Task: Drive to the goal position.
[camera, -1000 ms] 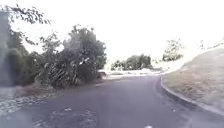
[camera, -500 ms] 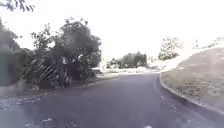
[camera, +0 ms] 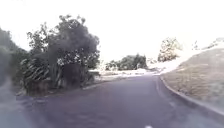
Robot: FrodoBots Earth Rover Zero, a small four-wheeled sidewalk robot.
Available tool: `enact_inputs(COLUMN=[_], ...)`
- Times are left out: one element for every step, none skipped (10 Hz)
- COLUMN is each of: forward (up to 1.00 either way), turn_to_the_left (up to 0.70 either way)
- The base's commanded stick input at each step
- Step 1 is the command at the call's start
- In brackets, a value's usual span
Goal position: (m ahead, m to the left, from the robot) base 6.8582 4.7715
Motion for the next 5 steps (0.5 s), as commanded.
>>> enact_inputs(forward=[1.0,1.0,1.0,1.0,1.0], turn_to_the_left=[0.0,0.0,0.0,0.0,-0.22])
